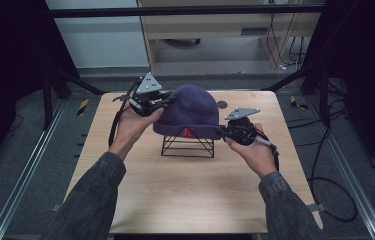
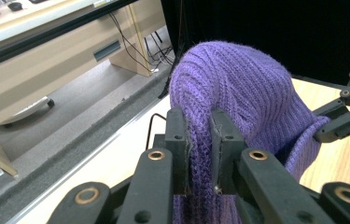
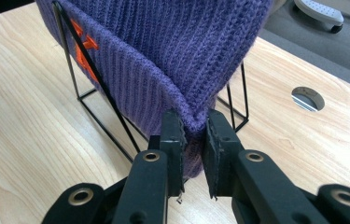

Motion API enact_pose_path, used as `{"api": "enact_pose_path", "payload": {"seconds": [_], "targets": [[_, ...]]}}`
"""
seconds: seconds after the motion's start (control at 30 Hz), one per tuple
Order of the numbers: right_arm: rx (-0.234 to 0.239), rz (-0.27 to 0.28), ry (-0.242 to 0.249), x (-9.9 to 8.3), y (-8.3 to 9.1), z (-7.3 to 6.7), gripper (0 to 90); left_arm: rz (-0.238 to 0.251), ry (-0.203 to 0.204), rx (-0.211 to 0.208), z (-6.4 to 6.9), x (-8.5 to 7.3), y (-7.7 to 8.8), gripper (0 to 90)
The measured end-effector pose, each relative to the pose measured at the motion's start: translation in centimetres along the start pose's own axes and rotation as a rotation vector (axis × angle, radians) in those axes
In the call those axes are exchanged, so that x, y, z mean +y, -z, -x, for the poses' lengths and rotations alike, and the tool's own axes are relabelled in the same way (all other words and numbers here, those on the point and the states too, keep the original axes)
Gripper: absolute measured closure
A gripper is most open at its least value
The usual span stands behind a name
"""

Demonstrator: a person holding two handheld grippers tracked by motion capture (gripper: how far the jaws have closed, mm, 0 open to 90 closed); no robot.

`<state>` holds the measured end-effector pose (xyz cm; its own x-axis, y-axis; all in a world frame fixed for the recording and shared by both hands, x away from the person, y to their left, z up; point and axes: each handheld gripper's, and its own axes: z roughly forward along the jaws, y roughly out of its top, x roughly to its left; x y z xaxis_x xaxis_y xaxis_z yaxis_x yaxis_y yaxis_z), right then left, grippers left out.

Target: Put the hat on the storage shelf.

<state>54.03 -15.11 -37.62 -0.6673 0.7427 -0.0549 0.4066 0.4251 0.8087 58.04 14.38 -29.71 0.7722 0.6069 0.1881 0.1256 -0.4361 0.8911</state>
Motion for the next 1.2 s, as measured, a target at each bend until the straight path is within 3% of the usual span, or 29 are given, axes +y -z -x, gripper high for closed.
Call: {"api": "enact_pose_path", "payload": {"seconds": [0.33,0.7,1.2], "targets": [[0.007,-0.039,-0.006,-2.0,-1.3,-0.7,78.9,-0.001,-0.017,-0.021,1.2,-1.9,0.2,79.1],[0.013,-0.074,-0.009,-3.9,-2.8,-1.0,78.7,-0.014,0.006,-0.042,1.4,-4.6,-0.3,79.1],[0.018,-0.108,-0.025,-5.5,-4.1,-0.9,78.7,-0.027,0.024,-0.058,1.8,-6.9,-0.6,78.9]]}}
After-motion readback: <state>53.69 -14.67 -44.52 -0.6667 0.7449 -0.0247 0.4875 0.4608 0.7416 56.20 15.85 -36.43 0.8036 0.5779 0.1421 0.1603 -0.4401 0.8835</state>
